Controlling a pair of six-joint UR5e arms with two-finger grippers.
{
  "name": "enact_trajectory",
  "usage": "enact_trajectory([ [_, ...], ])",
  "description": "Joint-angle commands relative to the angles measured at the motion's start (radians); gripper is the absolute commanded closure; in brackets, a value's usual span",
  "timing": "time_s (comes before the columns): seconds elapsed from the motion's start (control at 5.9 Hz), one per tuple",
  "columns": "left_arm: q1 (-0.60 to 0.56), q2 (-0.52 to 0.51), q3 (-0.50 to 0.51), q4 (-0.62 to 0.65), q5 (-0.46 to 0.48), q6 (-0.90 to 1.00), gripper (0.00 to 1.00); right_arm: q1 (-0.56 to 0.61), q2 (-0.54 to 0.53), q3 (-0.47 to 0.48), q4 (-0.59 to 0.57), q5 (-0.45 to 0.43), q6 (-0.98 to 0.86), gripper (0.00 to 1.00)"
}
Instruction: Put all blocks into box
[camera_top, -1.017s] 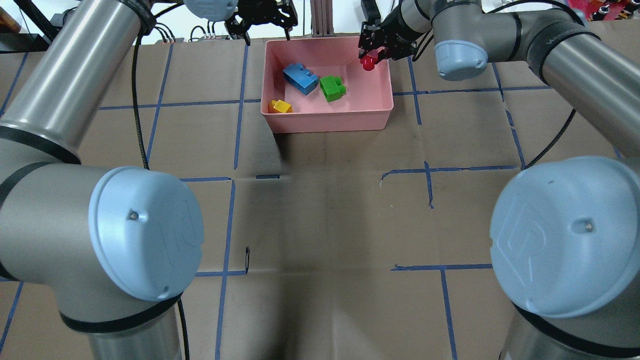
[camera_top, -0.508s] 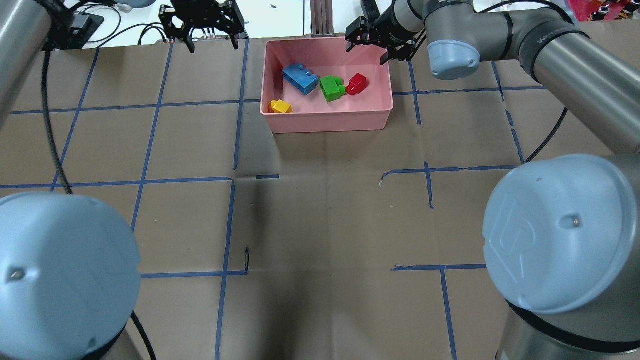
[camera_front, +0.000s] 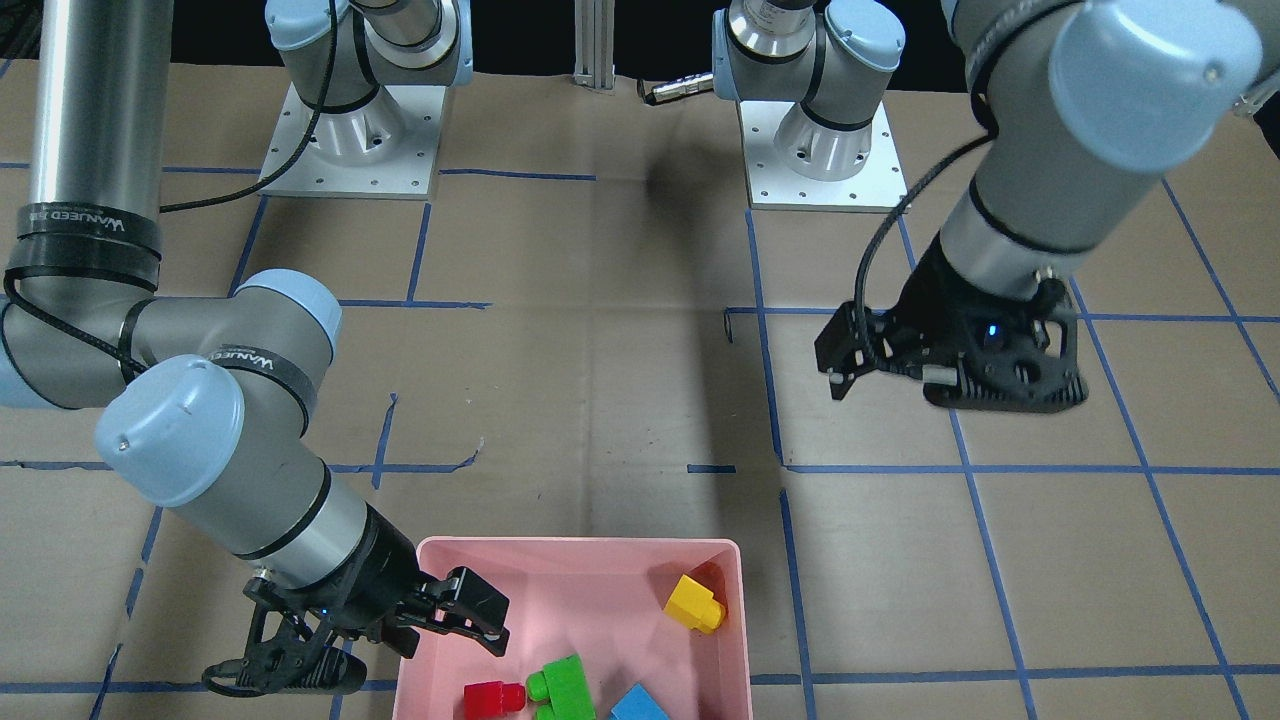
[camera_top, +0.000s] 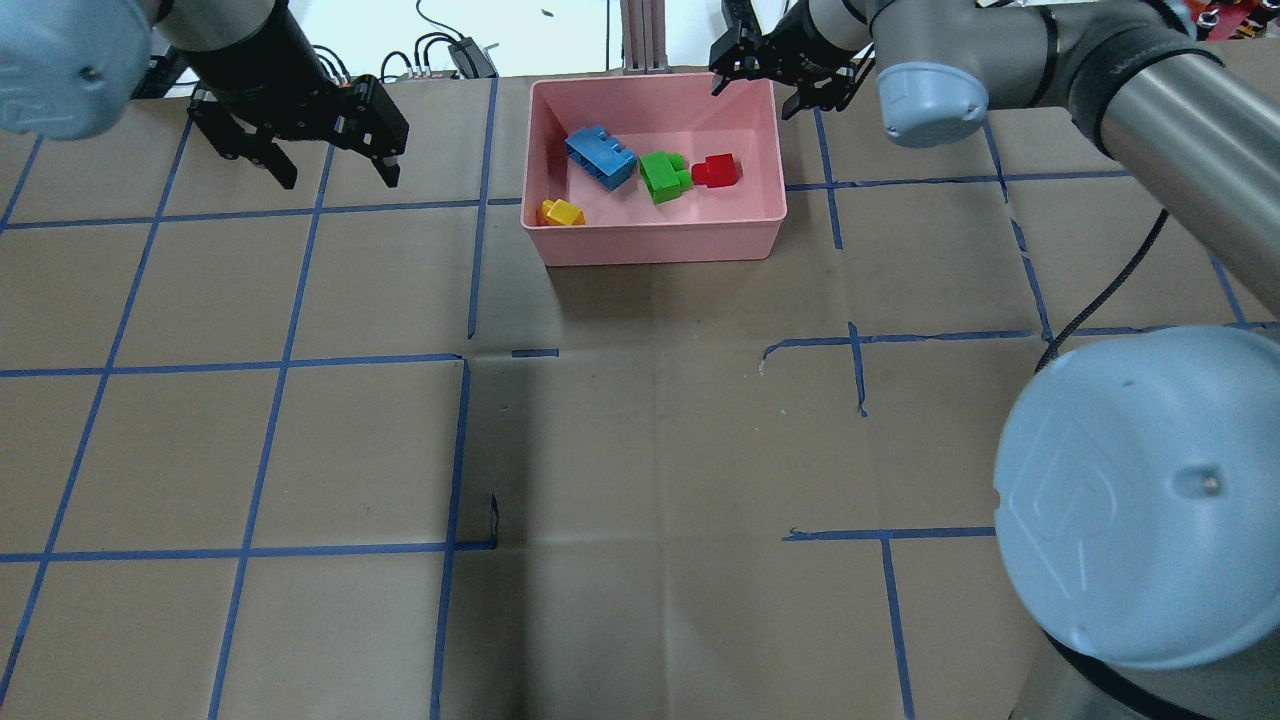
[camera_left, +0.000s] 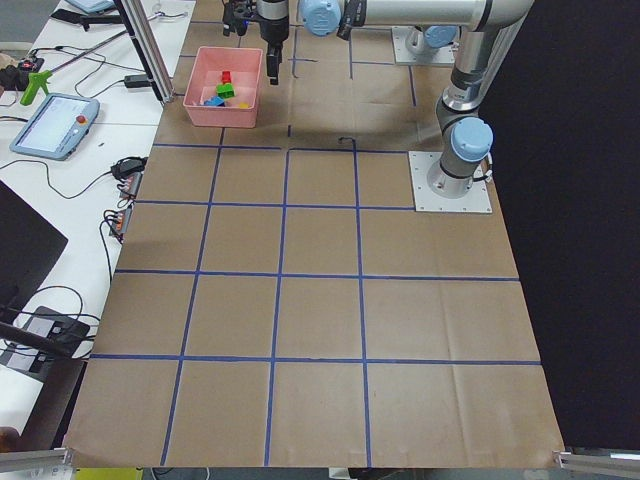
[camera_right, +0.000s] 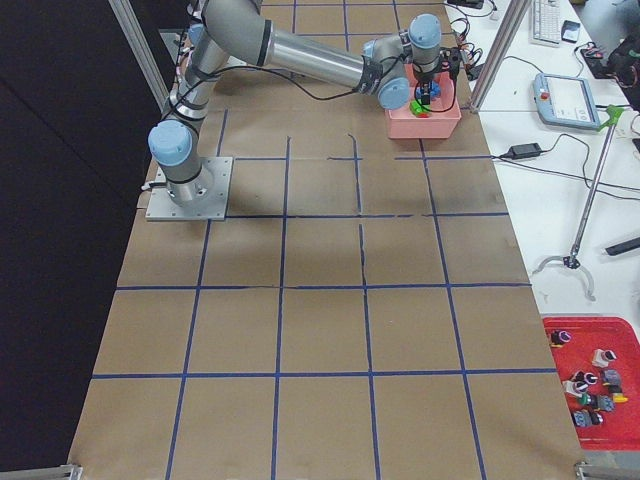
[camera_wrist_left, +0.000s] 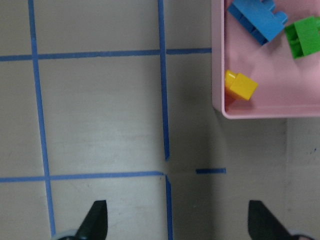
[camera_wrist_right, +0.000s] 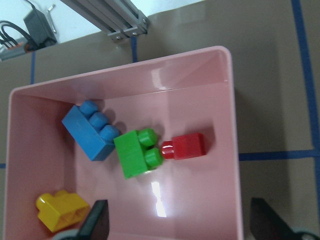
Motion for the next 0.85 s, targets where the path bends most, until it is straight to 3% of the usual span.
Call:
enact_trajectory([
  [0.0,0.003,0.068,-0.087,0.01,0.001,-0.01,0.01,-0.028,-0.155,0.007,0.384,-0.191,-0.233,0.0],
  [0.17,0.002,0.06,-0.07,0.01,0.006,-0.016,0.01,-0.026,-0.271,0.038,0.63,-0.223,-0.239,0.0],
  [0.34,0.0,0.059,-0.055,0.008,0.012,-0.016,0.01,-0.023,-0.412,0.159,0.712,-0.22,-0.234,0.0],
  [0.51,0.0,0.069,-0.053,0.01,0.012,-0.016,0.01,-0.017,-0.558,0.32,0.644,-0.223,-0.225,0.0],
  [0.68,0.0,0.066,-0.053,0.01,0.01,-0.019,0.0,-0.012,-0.632,0.39,0.589,-0.244,-0.217,0.0],
])
